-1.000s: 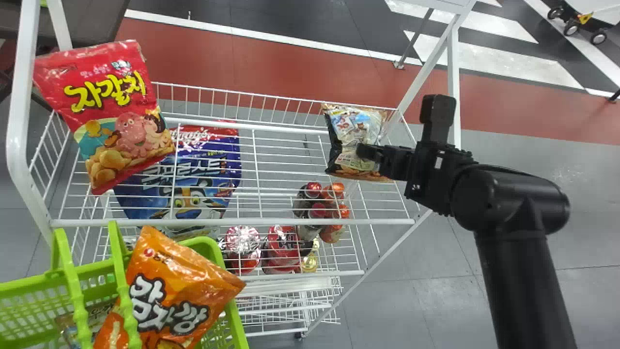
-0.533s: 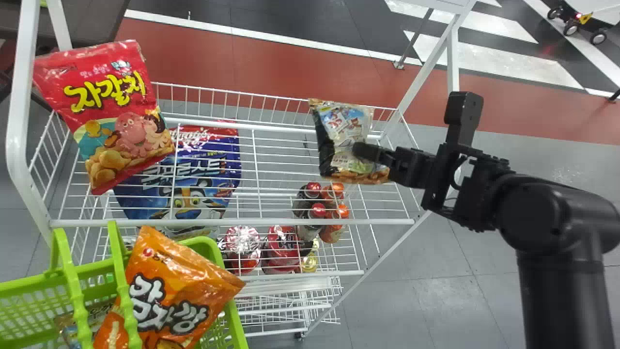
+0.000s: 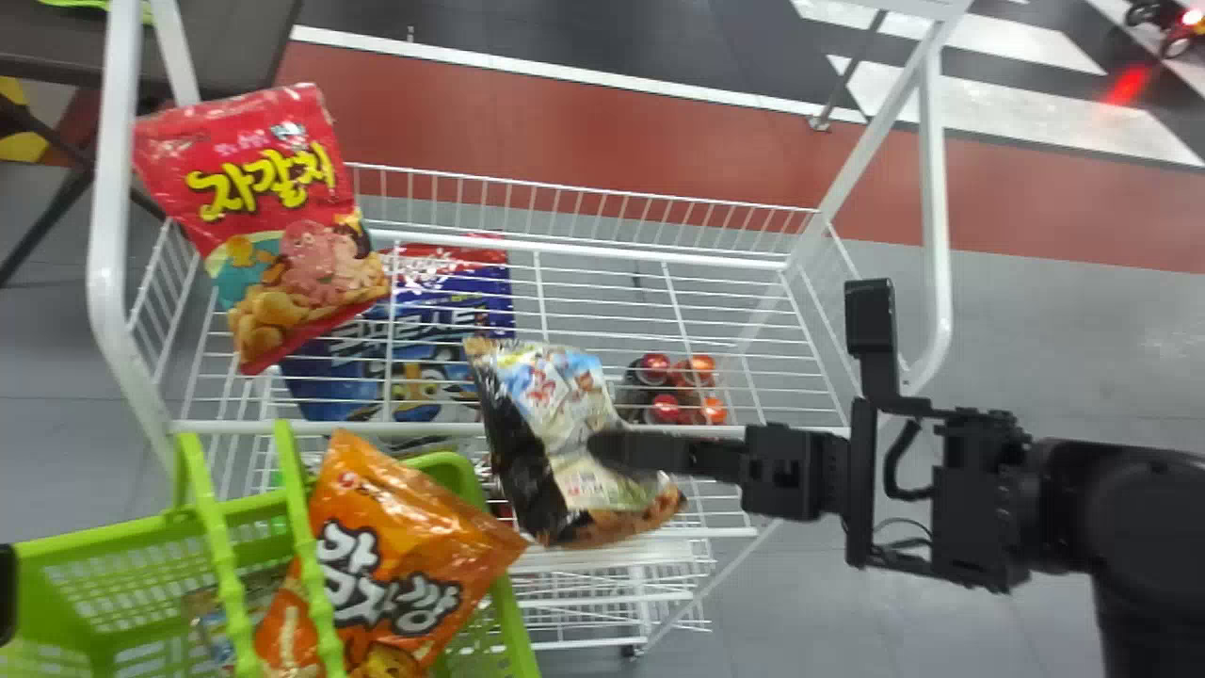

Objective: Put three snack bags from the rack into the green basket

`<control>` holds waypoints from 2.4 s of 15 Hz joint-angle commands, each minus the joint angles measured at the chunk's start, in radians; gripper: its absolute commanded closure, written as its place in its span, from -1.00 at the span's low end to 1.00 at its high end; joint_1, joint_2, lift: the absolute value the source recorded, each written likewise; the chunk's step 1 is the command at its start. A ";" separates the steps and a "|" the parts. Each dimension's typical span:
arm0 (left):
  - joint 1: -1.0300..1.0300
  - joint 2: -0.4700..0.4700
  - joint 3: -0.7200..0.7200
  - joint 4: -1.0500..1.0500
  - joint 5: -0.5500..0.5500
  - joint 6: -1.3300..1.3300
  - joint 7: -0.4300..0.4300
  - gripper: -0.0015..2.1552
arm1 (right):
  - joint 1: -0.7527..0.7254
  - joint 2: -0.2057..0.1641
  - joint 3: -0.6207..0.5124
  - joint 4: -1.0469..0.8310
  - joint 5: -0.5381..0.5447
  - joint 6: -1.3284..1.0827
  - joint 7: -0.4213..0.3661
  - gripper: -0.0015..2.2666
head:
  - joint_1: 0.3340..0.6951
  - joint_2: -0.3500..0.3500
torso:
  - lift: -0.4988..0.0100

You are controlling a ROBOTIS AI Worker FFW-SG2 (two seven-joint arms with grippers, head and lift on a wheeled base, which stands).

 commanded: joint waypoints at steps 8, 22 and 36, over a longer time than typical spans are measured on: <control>-0.008 -0.003 -0.023 -0.001 0.001 0.000 0.006 0.99 | -0.001 0.010 0.158 0.023 -0.052 0.085 0.057 0.99 | 1.00 -0.31 | 0.96; -0.015 -0.003 -0.024 0.005 0.062 0.046 -0.011 0.99 | -0.035 0.046 0.440 0.046 0.116 -0.120 0.075 0.93 | 1.00 0.28 | 0.96; -0.015 -0.003 0.035 0.006 0.081 0.046 -0.012 0.99 | -0.001 0.029 0.178 -0.010 -0.062 -0.004 0.086 -0.95 | 1.00 0.13 | 0.96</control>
